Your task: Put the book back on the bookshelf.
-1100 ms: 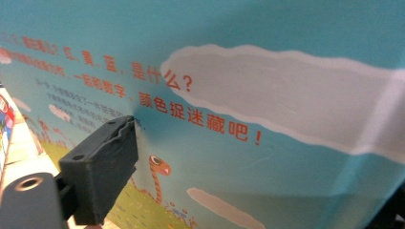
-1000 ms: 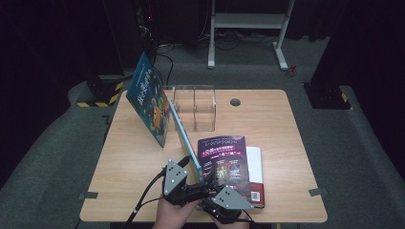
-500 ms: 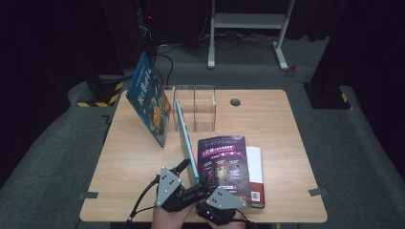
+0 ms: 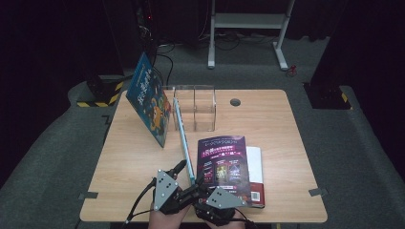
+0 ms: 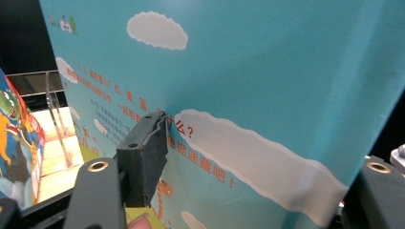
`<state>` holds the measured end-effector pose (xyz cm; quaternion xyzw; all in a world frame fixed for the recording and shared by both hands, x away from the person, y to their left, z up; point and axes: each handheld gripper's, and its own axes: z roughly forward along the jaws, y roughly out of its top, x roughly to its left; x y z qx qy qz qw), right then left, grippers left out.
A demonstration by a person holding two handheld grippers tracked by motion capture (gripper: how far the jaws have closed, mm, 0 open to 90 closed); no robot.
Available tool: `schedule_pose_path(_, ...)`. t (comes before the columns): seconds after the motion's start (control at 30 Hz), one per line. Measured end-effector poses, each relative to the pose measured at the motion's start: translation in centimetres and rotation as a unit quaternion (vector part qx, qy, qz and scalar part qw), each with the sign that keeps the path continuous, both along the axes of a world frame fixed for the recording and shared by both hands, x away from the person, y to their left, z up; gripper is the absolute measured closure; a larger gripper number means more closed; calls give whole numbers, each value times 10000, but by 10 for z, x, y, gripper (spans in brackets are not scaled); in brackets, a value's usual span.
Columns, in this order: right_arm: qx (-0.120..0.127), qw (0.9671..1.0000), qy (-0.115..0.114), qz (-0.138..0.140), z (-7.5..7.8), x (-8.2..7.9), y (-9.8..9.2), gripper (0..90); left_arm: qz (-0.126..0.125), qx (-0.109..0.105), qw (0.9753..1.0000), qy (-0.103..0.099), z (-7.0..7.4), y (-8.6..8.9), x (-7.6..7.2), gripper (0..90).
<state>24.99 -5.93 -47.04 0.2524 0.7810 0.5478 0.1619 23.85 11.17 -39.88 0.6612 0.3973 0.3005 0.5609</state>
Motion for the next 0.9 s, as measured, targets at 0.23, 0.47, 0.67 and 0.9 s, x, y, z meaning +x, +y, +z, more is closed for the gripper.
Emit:
schedule_pose_path(0.23, 3, 10000, 7, 70, 0, -1, 0, 534, 76, 17, 9999, -65, 0, 4, -3, 377)
schedule_pose_path(0.47, 10, 9998, 64, 177, 1, -1, -1, 525, 138, 40, 9999, -93, -1, 10, -6, 390)
schedule_pose_path(0.67, 199, 9990, 184, 347, 1, 1, -6, 516, 153, 95, 9997, -154, 0, 12, -8, 450)
schedule_pose_path(0.9, 322, 9987, 184, 356, 4, 2, -12, 519, 205, 111, 9996, -187, 0, 15, -7, 478)
